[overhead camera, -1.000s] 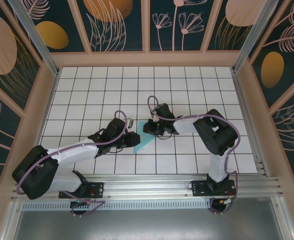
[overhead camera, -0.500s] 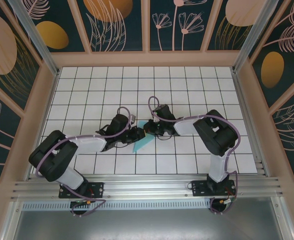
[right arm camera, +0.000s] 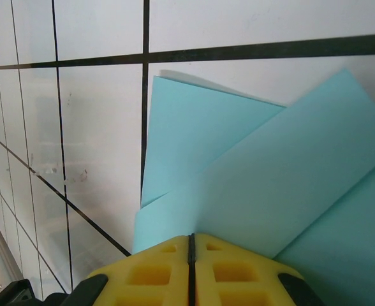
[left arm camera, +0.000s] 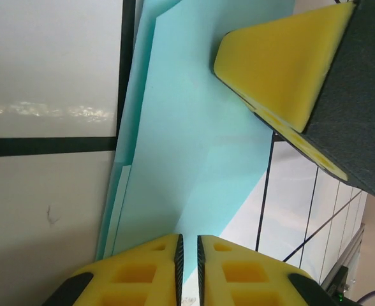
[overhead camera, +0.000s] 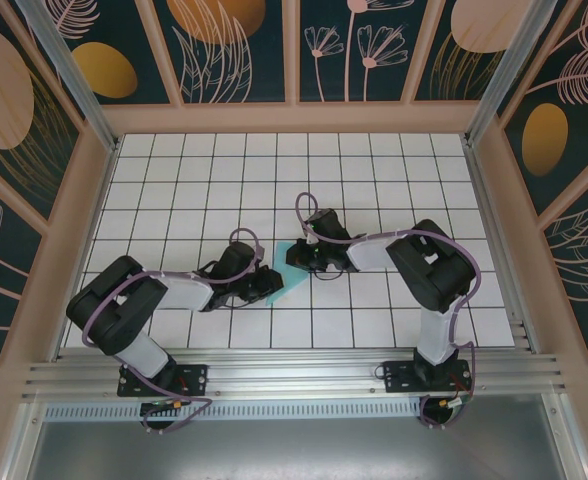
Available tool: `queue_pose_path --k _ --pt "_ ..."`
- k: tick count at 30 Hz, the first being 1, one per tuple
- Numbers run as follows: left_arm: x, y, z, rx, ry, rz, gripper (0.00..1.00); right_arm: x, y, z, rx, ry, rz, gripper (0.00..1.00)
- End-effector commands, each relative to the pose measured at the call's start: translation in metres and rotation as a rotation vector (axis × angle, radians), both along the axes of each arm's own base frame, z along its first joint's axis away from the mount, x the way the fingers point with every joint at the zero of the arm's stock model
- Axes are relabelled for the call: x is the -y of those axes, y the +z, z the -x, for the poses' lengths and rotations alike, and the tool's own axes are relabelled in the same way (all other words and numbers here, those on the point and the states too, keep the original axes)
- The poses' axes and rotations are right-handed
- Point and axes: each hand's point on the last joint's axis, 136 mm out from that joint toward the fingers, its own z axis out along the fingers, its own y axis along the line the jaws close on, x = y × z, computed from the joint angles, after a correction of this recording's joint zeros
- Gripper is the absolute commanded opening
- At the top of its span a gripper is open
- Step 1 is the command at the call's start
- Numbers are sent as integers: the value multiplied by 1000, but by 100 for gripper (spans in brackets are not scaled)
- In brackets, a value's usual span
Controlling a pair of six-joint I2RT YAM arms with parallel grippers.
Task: Fold a paper plane with a square sheet of paper (pick it up from the middle)
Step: Fourth fold the wing at the center of the table.
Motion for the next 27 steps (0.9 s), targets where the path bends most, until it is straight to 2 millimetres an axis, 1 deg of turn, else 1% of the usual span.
queue_pose_path --k 1,6,11,14,19,27 --pt "-22 -26 19 -87 32 -81 17 34 -56 21 -102 -41 212 11" --pt "-33 -33 31 -105 0 -140 18 35 -60 22 -113 -47 221 12" --pt "-30 -30 42 -102 -62 -111 20 36 -63 23 -119 -51 227 12" --pt "-28 -30 51 -116 -129 -112 21 37 -63 23 -116 -54 231 12" --pt "-33 -34 65 -137 -178 -118 23 38 -64 23 -122 -55 240 12" --pt "-49 -40 77 -157 -186 -182 23 39 -65 24 -120 -57 249 12"
